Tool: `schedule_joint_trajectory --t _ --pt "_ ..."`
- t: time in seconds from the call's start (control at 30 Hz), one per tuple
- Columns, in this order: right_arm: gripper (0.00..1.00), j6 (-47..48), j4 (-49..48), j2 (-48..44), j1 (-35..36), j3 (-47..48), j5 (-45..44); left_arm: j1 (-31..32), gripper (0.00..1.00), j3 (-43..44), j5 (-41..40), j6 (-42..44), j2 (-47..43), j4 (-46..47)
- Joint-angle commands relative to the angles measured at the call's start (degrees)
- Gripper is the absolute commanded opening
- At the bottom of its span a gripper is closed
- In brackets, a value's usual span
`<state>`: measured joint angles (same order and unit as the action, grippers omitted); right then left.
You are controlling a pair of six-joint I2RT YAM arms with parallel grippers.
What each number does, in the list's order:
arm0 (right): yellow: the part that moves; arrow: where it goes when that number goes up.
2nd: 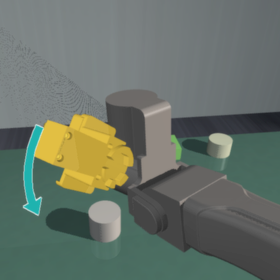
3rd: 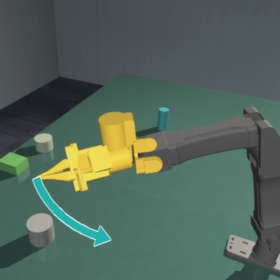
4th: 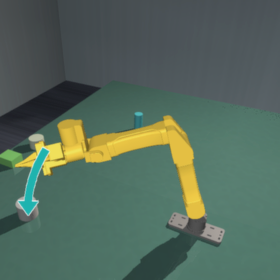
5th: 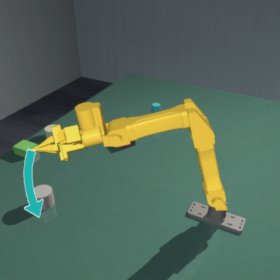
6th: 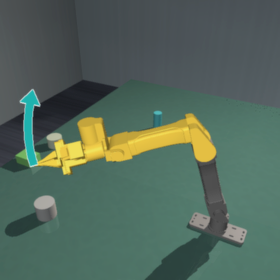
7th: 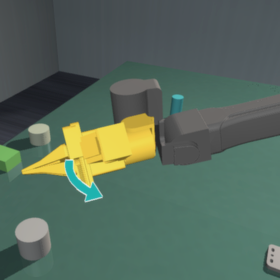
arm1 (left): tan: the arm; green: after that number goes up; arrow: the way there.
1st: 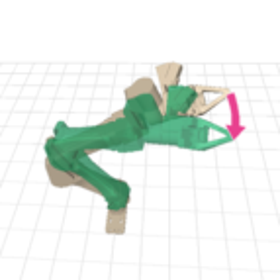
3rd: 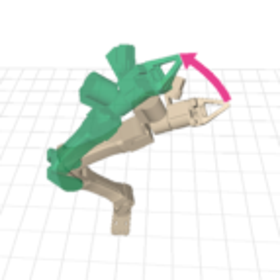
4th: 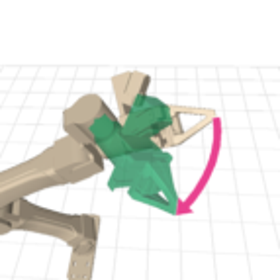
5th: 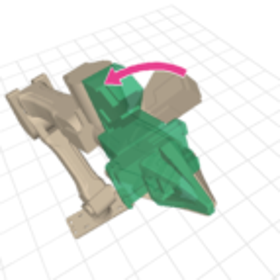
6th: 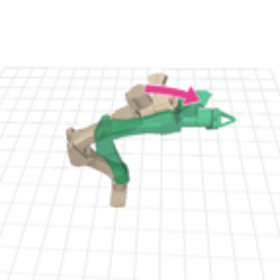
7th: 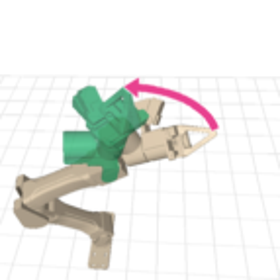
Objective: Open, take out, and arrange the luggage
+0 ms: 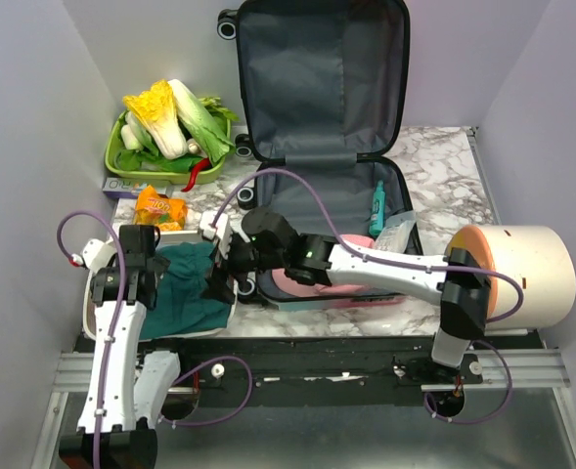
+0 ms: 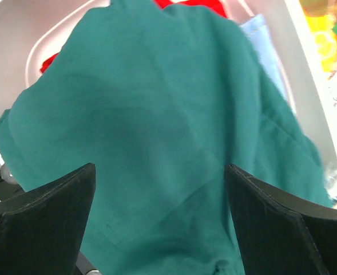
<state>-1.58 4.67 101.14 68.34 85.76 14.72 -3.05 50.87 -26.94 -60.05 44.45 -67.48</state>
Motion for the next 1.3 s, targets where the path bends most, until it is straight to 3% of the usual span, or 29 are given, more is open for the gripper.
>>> schedule_joint_trajectory --t 0.0,0.3,0.67,0.87,1.13,1.27 --pt "1.0 12.6 -7.2 4.4 0.6 -3.9 14.8 -1.4 0.99 -3.1 -5.2 -7.2 0.3 1.6" --pt "1.0 17.2 -5.3 15.6 0.6 0.0 10.9 -9.9 0.99 -8.4 1.9 -0.8 12.9 16.5" --pt "1.0 15.7 -5.6 21.9 3.8 3.1 8.3 -10.3 0.99 -10.1 3.7 4.9 18.9 33.1" --pt "1.0 11.0 -6.9 20.3 4.0 2.8 1.1 -10.4 0.99 -7.5 4.1 6.0 20.0 31.2" --pt "1.0 7.4 -7.1 3.6 2.5 1.7 -12.9 -10.3 0.99 3.2 1.3 6.4 9.5 19.1" --pt "1.0 4.1 -7.2 -6.2 -1.9 -3.9 -13.1 -10.2 0.99 9.8 2.8 8.2 7.2 11.7"
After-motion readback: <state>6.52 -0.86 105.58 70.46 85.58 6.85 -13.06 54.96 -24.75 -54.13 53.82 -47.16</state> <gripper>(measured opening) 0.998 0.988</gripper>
